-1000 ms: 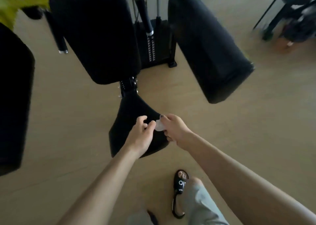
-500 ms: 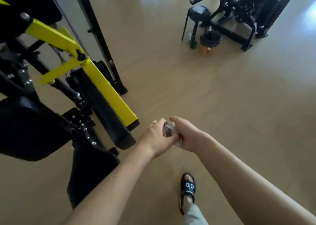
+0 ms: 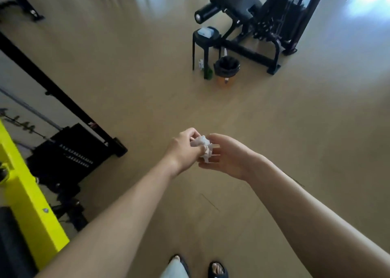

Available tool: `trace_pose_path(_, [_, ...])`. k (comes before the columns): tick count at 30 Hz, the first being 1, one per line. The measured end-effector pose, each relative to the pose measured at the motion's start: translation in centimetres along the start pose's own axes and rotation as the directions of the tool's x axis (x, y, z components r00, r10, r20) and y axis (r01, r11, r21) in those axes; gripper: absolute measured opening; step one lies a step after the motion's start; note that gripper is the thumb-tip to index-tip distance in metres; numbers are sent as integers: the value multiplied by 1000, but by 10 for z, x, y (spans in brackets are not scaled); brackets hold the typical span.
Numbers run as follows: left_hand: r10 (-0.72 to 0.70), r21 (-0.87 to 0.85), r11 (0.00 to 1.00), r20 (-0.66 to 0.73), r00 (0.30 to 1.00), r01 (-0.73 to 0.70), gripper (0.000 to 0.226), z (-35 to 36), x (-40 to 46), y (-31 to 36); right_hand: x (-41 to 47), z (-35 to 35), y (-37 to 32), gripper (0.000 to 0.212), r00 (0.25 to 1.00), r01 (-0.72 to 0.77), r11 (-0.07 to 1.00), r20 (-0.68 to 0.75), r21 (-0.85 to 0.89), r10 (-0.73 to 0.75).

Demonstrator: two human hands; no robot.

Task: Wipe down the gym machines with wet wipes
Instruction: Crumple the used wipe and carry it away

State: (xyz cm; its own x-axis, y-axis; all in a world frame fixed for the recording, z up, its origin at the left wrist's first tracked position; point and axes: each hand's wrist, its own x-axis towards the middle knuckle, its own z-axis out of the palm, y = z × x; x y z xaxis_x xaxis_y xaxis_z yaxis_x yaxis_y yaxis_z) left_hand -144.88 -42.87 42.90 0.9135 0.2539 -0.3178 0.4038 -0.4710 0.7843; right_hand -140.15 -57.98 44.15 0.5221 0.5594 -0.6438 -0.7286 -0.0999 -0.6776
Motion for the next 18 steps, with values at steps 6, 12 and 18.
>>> trace_pose_path(6, [16,-57,998,55,998,-13,19,-24,126,25,85,-24,-77,27,976,79,994,-195,-76,-92])
trace_pose_path(12, [96,24,994,245,965,-105,15,-54,269,64,172,-54,-166,23,944,148,989,-302,22,-135])
trace_pose_path(18, [87,-38,996,373,924,-78,31,-77,391,116,251,-86,-258,22,918,180,982,-370,64,-144])
